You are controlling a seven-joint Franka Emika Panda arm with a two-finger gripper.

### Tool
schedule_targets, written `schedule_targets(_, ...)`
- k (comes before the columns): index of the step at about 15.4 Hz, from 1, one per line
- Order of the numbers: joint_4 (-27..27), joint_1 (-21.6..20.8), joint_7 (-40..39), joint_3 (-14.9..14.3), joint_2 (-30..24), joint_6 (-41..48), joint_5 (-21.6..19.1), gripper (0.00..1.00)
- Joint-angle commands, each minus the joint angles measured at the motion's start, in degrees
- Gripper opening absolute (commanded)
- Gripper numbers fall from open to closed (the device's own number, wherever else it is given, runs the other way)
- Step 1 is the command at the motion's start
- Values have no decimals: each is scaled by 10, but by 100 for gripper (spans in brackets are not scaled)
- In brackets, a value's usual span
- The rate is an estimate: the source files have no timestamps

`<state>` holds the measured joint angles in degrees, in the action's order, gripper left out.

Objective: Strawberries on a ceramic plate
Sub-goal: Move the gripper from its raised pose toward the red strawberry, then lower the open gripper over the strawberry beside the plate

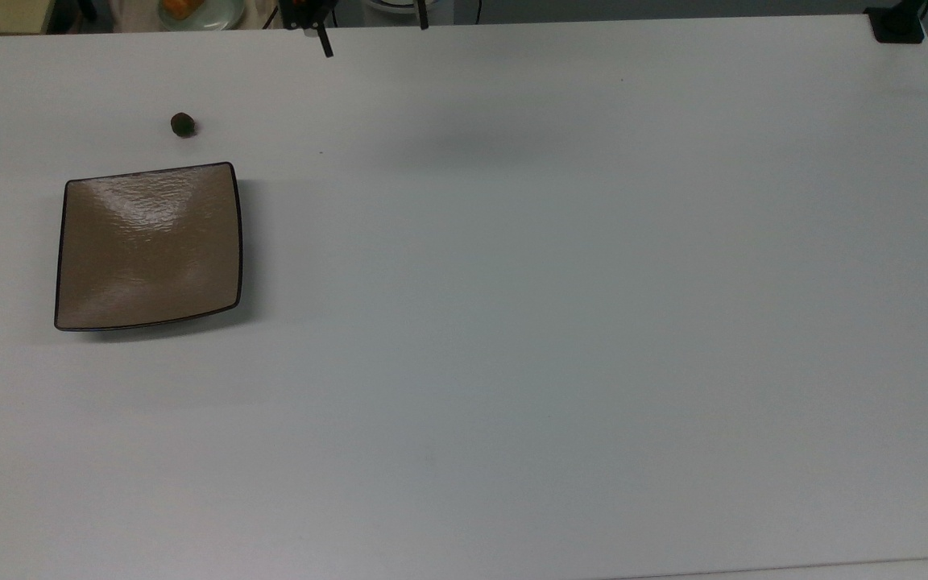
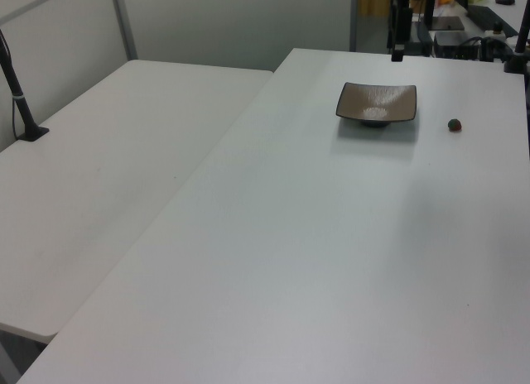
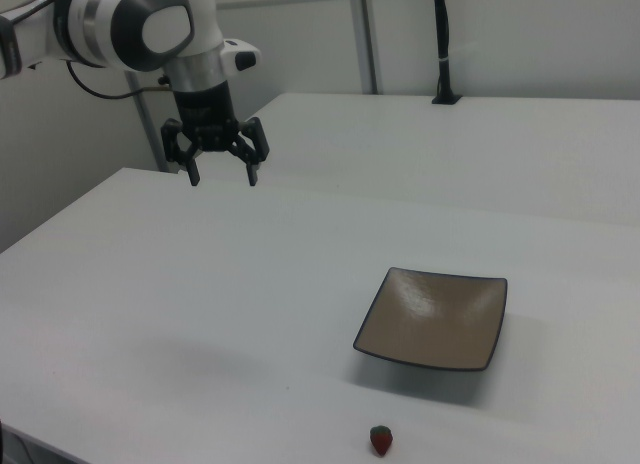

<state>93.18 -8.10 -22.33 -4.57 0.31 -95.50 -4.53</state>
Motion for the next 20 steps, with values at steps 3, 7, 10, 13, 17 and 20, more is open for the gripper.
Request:
schedule_targets(3,8,24,-182,6,-14,4,-10,100)
schedule_targets(7,23,37,-178,10,-28,40,0,100)
schedule_targets(10,38,72,-174,26,-57,71,0,100)
schedule_targets(13,52,132,-175,25,-73,100,2,100)
schedule_targets(17,98,189,-183,11,-82,84,19,100)
schedule_targets(20,155,193,-186,-16,-82,2,42,100)
